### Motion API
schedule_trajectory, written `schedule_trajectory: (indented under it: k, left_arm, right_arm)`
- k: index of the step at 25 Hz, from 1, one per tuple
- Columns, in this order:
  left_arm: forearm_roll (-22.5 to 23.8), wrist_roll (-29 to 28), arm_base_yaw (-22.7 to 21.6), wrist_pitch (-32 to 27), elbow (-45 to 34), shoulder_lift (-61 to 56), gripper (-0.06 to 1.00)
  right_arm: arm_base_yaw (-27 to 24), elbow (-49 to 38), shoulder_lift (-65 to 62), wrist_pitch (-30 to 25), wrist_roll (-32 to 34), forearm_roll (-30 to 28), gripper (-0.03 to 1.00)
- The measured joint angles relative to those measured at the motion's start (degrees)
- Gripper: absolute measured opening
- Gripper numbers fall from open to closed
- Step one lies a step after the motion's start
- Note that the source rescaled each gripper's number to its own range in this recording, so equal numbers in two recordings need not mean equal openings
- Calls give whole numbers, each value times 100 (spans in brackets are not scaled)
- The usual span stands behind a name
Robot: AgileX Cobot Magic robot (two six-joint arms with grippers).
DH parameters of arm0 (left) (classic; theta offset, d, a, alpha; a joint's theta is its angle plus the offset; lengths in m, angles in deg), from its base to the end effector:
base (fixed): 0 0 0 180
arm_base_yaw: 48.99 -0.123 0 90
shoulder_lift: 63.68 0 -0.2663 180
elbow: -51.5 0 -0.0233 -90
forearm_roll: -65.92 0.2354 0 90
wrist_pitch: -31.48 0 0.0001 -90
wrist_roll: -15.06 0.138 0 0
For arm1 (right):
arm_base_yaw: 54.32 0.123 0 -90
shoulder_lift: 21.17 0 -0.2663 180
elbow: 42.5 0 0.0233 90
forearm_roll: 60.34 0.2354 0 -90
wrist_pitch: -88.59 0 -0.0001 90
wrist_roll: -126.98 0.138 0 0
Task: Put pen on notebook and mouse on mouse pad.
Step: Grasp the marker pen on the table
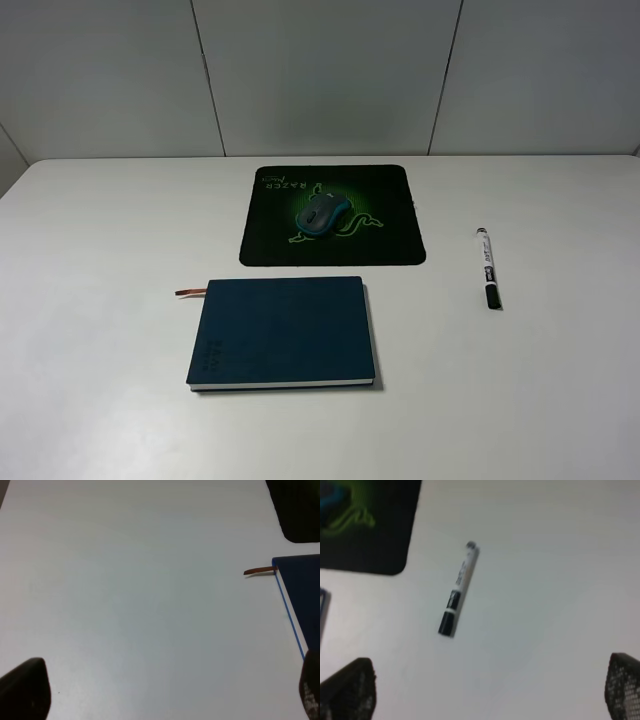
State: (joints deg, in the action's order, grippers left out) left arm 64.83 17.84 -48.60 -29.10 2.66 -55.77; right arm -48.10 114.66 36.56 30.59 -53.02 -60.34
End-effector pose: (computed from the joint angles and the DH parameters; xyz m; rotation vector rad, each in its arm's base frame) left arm 0.0428 -0.0026 0.2448 0.0574 2.0468 0.0032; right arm 0.1764 0.0192 0.3062 -0.1312 2.4155 0.0496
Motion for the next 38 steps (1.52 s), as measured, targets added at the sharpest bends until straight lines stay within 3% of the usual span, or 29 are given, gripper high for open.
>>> schedule_trajectory:
  k: [13,24,38]
  left_arm:
    - [0,6,0,0,0,0,100]
    - [0,6,0,0,0,0,100]
    - [0,6,0,0,0,0,100]
  right_arm:
    - [875,974,2689,79,559,-82,100]
    - [891,1223,4377,264,901,-99,100]
    - [891,1234,5683,856,664,-99,100]
